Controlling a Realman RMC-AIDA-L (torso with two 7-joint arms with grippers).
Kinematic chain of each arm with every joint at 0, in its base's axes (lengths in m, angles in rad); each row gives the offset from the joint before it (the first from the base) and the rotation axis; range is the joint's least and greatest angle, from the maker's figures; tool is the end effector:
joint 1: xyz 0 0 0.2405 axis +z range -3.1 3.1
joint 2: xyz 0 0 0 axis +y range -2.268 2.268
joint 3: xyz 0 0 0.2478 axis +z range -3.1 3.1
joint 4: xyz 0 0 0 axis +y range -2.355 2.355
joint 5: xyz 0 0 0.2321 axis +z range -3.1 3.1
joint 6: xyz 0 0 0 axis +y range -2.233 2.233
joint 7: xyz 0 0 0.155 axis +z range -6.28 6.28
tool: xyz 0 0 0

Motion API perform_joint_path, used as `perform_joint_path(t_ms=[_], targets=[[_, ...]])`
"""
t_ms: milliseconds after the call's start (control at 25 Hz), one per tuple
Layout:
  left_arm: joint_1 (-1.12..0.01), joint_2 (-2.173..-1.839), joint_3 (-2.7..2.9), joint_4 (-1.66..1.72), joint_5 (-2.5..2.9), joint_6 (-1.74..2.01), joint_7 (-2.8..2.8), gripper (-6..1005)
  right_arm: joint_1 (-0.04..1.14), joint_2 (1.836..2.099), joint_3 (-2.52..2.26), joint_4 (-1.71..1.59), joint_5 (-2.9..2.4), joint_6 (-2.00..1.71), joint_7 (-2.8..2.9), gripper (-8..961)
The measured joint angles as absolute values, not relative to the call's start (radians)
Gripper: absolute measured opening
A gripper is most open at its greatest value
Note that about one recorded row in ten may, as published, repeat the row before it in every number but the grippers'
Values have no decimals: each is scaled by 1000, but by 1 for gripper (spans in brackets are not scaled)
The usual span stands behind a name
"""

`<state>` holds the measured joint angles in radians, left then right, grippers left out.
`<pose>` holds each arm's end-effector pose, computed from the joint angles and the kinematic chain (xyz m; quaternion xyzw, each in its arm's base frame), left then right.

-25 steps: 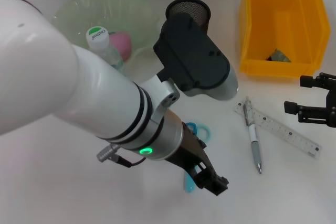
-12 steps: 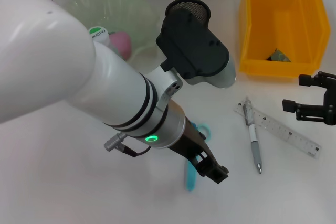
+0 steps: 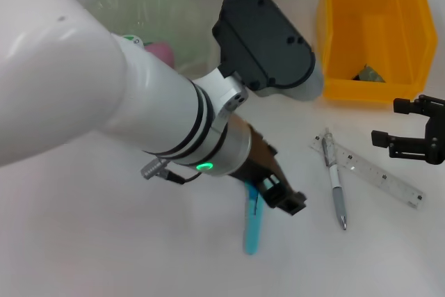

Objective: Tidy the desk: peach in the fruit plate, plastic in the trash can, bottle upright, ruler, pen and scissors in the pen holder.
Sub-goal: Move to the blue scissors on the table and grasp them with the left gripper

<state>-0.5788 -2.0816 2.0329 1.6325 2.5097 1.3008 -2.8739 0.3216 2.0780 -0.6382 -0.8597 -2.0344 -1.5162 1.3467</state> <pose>-0.0573 0.2902 -0.1092 -0.9721 -0.1549 0.1205 0.1281 0.3310 0.3135 0.0426 -0.9250 0.2357 0.1738 0.2422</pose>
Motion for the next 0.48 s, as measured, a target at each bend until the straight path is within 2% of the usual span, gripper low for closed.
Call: perform_joint_path(t_ms=[160, 480], targets=[[-565, -2081, 2034, 1676, 2515, 1288, -2841, 794, 322, 2078, -638, -859, -2033, -1517, 1347, 842], [-611, -2081, 2058, 1706, 2533, 1369, -2570, 793, 330, 2079, -636, -856, -2032, -1518, 1347, 841]])
